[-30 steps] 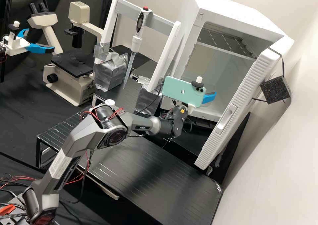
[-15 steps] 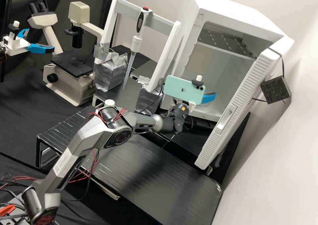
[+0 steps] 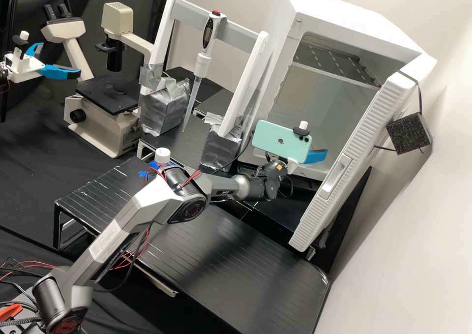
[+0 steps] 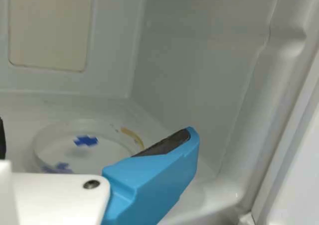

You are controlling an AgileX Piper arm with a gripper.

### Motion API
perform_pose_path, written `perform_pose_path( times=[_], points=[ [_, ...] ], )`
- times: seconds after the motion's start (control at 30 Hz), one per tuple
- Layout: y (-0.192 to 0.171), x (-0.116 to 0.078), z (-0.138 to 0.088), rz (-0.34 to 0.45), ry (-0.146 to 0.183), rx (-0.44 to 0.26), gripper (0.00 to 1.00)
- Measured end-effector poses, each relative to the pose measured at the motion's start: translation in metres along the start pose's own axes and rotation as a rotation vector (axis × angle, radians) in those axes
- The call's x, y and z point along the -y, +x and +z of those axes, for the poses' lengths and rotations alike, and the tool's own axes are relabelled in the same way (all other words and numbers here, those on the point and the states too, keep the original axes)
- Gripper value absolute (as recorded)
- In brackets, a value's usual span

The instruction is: Move the petri dish to the microscope

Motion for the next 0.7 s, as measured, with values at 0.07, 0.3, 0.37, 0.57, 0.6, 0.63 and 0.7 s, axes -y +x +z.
perform_pose_path(
  times=[0.07, 0.3, 0.37, 0.57, 0.6, 0.63, 0.7],
  points=[
    [0.0017, 0.0029, 0.0040, -0.005, 0.001, 0.013, 1.00],
    [0.0069, 0.0056, 0.0015, -0.005, -0.002, 0.006, 1.00],
    [0.0078, 0.0075, 0.0005, -0.009, -0.001, 0.006, 1.00],
    [0.0080, 0.0078, -0.0002, -0.007, 0.004, 0.005, 0.00],
    [0.0080, 0.0078, -0.0002, -0.007, 0.004, 0.005, 0.00],
    [0.0080, 0.0078, -0.0002, -0.007, 0.004, 0.005, 0.00],
    [0.0080, 0.0075, -0.0001, -0.004, 0.009, 0.006, 0.00]
  ],
)
